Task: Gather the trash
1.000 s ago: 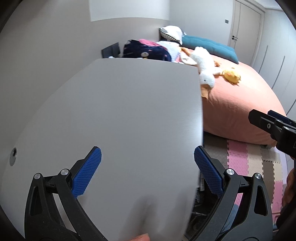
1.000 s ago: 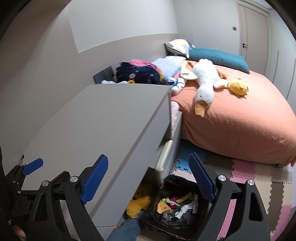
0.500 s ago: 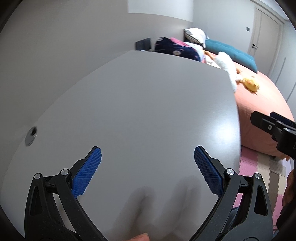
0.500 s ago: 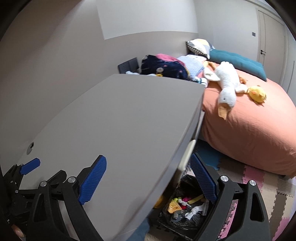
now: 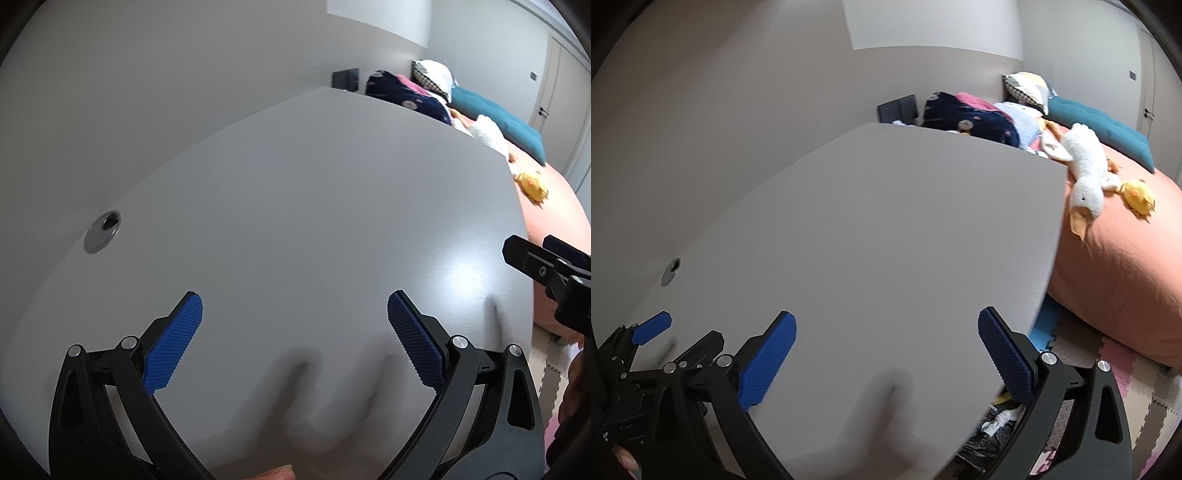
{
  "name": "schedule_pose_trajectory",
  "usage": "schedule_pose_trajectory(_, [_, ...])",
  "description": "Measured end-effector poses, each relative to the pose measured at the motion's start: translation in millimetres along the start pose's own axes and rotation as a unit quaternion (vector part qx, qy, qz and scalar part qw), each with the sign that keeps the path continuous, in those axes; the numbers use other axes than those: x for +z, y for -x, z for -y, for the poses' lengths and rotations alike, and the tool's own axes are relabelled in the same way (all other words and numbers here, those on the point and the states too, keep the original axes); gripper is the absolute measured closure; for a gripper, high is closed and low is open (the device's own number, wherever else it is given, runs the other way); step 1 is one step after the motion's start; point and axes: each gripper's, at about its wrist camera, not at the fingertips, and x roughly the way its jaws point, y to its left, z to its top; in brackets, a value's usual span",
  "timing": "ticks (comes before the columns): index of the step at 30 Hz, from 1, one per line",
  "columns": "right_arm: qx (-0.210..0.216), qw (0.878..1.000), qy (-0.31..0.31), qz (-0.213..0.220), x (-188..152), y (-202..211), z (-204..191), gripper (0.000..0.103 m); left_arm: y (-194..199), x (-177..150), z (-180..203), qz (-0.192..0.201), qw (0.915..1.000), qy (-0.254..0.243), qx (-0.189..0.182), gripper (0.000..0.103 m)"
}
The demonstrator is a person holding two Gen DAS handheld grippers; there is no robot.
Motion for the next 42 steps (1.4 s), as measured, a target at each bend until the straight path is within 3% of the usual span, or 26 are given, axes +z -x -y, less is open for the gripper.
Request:
schedule_pose_trajectory(11, [0.007, 1.000, 0.015, -0.008, 0, -9, -21, 0.005, -1, -4, -10, 0.000, 1.0000, 0.005, 0.001, 0.006])
schedule_pose_trajectory(35, [0.004, 1.000, 0.011, -0.002, 4, -6, -15, 0.005, 3, -1, 4, 0.005, 1.0000, -0.008, 0.000, 0.006])
schedule_pose_trajectory(42, [0.004, 1.000, 0.010, -0.001, 5, -4, -14, 0.005, 0, 0, -2, -0.002, 0.9999, 0.011, -0.006, 0.006])
